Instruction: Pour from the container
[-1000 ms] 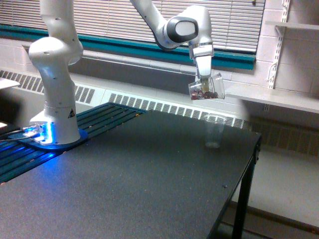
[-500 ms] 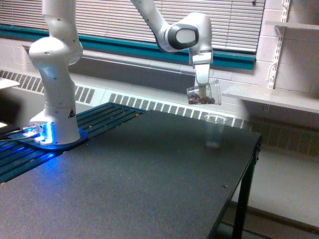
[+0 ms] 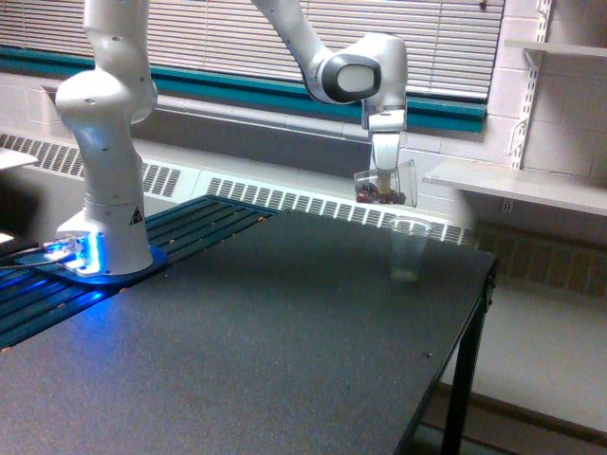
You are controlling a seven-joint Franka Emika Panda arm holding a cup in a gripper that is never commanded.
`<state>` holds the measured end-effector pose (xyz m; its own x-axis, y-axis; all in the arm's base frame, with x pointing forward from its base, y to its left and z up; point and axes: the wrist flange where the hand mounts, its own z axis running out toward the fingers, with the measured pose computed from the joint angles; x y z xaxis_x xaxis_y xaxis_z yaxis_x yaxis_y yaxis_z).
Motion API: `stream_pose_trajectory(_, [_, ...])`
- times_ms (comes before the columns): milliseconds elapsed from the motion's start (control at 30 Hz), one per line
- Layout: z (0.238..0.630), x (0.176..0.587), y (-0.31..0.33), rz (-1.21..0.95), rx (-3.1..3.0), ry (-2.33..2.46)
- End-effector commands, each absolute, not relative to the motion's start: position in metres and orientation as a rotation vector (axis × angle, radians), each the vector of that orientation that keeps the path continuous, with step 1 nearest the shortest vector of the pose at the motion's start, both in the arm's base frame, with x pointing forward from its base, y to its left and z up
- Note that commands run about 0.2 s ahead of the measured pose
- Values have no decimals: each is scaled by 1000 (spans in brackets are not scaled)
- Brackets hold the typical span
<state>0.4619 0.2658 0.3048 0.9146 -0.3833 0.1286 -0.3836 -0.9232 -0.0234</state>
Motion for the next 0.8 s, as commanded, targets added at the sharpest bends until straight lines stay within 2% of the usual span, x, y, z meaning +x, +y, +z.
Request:
stream_pose_trajectory(33, [303, 456, 276, 158, 3096, -518])
stream_pose_trajectory(800, [300, 463, 252, -10, 3085, -423])
